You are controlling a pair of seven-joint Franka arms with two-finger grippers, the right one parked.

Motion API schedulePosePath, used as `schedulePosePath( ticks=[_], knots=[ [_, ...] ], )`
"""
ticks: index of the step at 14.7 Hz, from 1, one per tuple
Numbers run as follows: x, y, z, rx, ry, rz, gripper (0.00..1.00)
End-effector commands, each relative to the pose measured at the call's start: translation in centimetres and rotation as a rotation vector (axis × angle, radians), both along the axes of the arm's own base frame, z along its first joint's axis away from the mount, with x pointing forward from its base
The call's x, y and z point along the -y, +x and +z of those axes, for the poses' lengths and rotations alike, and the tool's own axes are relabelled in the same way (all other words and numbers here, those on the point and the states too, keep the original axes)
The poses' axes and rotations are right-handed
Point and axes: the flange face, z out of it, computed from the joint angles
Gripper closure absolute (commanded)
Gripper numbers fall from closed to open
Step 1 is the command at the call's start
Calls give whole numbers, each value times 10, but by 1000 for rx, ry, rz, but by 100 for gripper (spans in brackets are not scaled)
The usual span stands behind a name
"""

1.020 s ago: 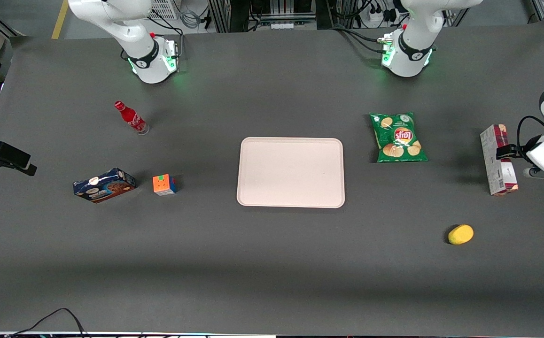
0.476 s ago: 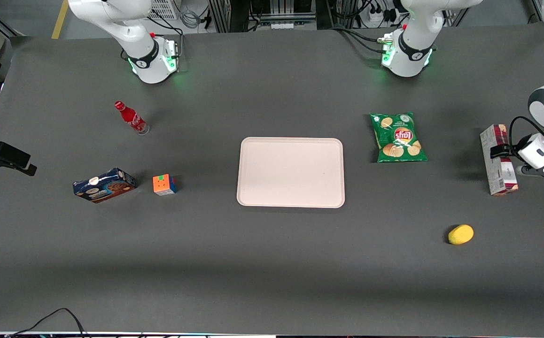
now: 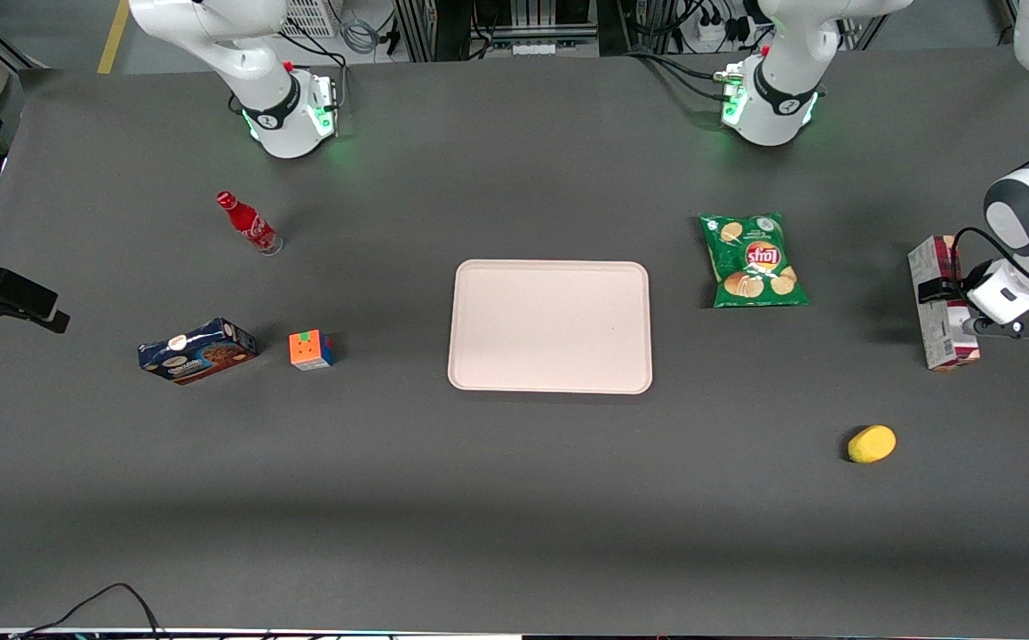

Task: Place red cookie box on tray
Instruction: 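Close the left gripper on the red cookie box and lift it, then carry the held cookie box over to the white tray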

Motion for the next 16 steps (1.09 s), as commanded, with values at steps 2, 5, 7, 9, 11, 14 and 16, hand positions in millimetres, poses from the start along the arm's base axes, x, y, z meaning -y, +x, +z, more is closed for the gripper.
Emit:
schedulePosePath(
  ticks=[2, 5, 7, 9, 11, 14, 16],
  knots=[
    [-2, -1, -6, 14, -11, 10, 43],
    [-1, 1, -4, 14, -11, 3, 70],
    [1, 7, 0, 11, -14, -3, 79],
    [1, 18, 13, 9, -18, -9, 85],
    [13, 45, 39, -23, -36, -14, 88],
    [41, 91, 101, -61, -50, -38, 90],
    [71, 124, 144, -43, -46, -93, 93]
  ],
)
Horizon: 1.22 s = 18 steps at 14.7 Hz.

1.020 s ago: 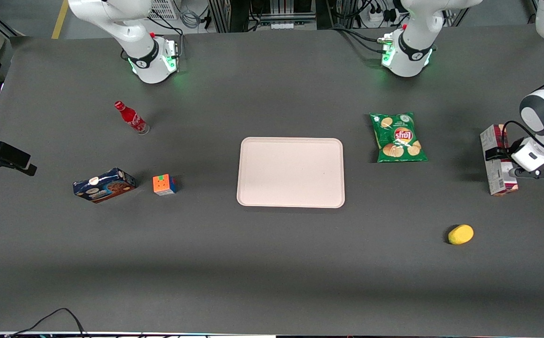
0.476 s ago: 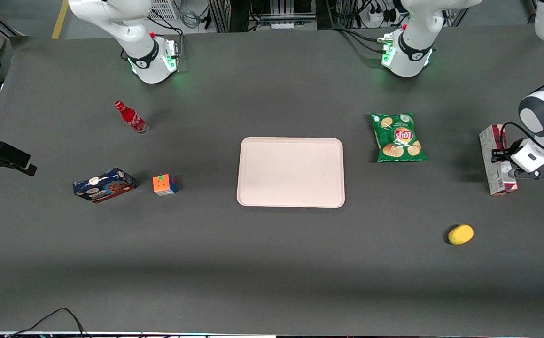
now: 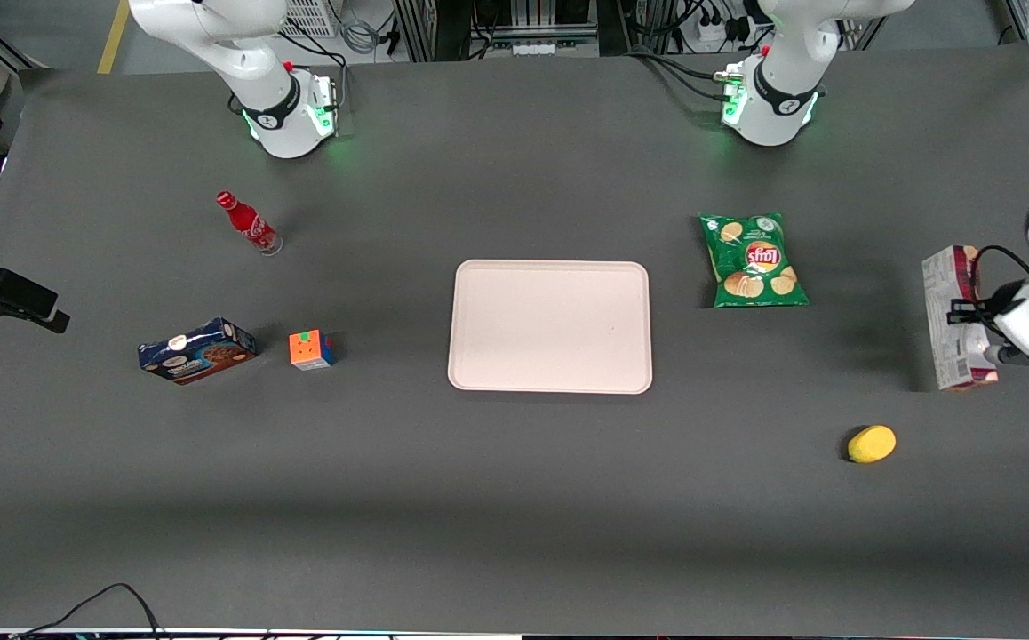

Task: Place red cookie box on tray
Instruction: 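Carry the held cookie box over to the white tray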

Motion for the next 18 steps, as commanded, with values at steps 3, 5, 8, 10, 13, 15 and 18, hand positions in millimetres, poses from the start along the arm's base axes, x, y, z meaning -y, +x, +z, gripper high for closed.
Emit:
schedulePosePath(
  ticks=[3, 5, 8, 10, 13, 15, 18],
  knots=[
    [105, 75, 108, 28, 5, -18, 95],
    [152, 93, 129, 81, -4, -42, 95],
    [212, 107, 154, 138, -26, -53, 97],
    [254, 107, 175, 153, -73, -22, 97],
    [312, 96, 185, 99, -109, 61, 97],
    [362, 87, 172, 100, -118, 123, 96],
    [418, 63, 116, 114, -134, 134, 96]
  ],
)
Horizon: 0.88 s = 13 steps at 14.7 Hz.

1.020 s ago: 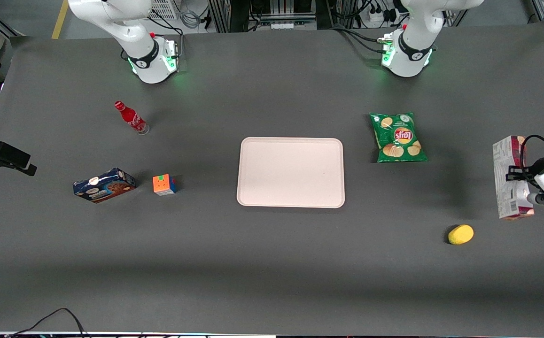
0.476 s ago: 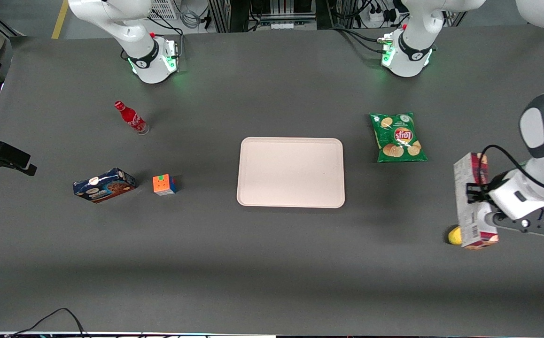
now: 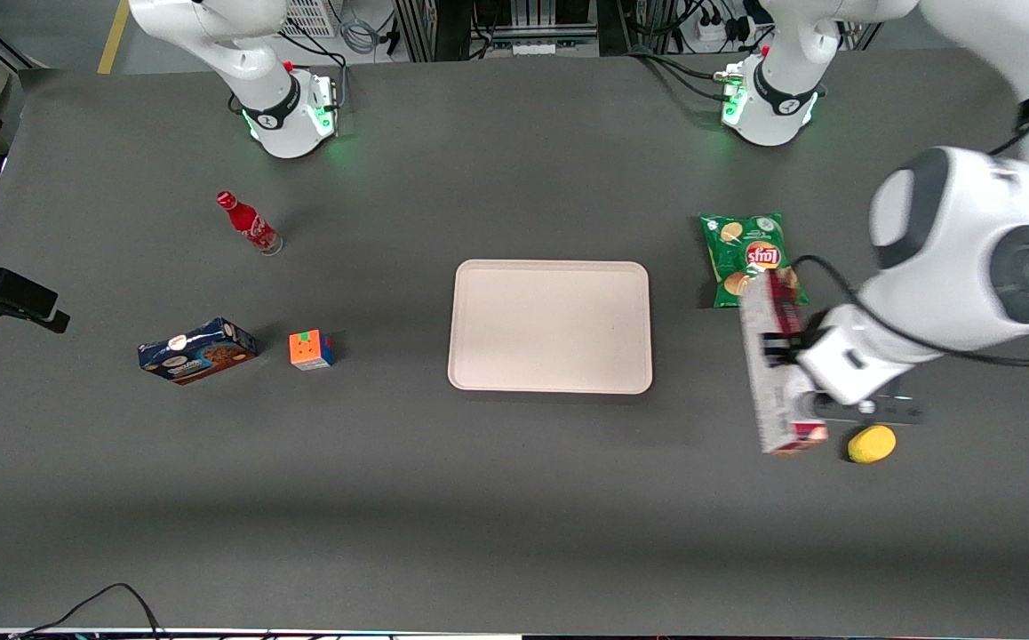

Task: Place red cookie box on tray
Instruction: 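Carry the held cookie box over to the white tray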

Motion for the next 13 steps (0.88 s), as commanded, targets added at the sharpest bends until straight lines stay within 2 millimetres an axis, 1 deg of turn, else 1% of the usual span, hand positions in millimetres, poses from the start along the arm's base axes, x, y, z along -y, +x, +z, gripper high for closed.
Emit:
schedulePosePath(
  ticks=[1, 3, 4, 5, 6, 8, 9, 11, 13],
  knots=[
    [51, -27, -61, 18, -12, 18, 96],
    [81, -48, -89, 46, 36, 15, 96],
    [101, -60, -102, 66, 63, 7, 96],
    [117, -72, -116, 79, 81, 8, 96],
    [129, -82, -130, 77, 78, 13, 97],
    [139, -100, -156, 66, 68, -4, 97],
    [140, -106, -168, 64, 64, -9, 97],
    [139, -116, -193, 60, 54, -7, 97],
    [138, -120, -210, 42, 54, -8, 97]
  ],
)
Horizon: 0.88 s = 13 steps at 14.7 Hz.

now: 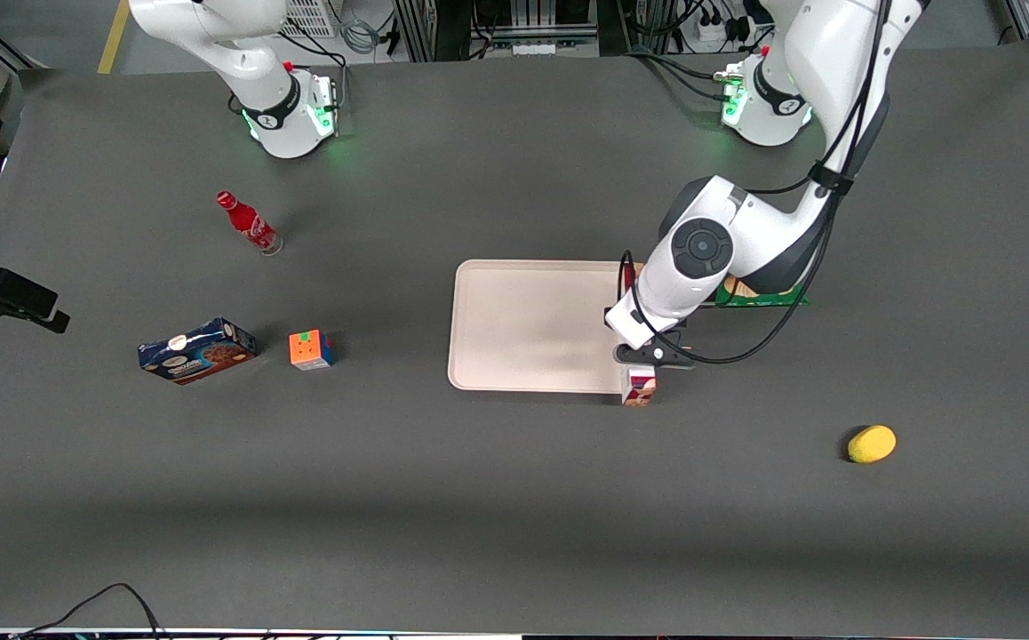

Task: Place red cookie box on tray
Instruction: 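Lower the cookie box onto the tray's rim area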

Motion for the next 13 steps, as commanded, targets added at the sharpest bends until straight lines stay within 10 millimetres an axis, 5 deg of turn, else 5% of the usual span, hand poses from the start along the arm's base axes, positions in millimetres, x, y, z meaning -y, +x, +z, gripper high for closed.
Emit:
schedulePosePath(
  ticks=[1, 13],
  knots=[
    [-4, -10, -21, -5, 11, 14, 97],
    [4, -22, -34, -62, 28, 39, 96]
  ],
)
